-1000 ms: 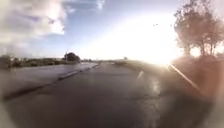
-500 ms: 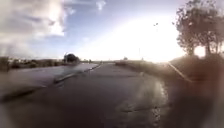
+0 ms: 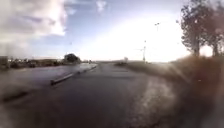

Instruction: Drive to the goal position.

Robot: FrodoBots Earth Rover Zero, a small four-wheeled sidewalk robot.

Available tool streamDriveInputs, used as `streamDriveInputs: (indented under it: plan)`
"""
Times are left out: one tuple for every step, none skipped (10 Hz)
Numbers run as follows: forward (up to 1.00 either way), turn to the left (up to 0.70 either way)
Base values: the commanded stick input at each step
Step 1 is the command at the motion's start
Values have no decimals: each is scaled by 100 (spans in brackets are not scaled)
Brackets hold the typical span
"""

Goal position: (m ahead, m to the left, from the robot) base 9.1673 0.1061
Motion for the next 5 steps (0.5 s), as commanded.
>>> streamDriveInputs:
  plan:
    - [70,0]
    - [70,0]
    - [70,0]
    - [70,0]
    - [70,0]
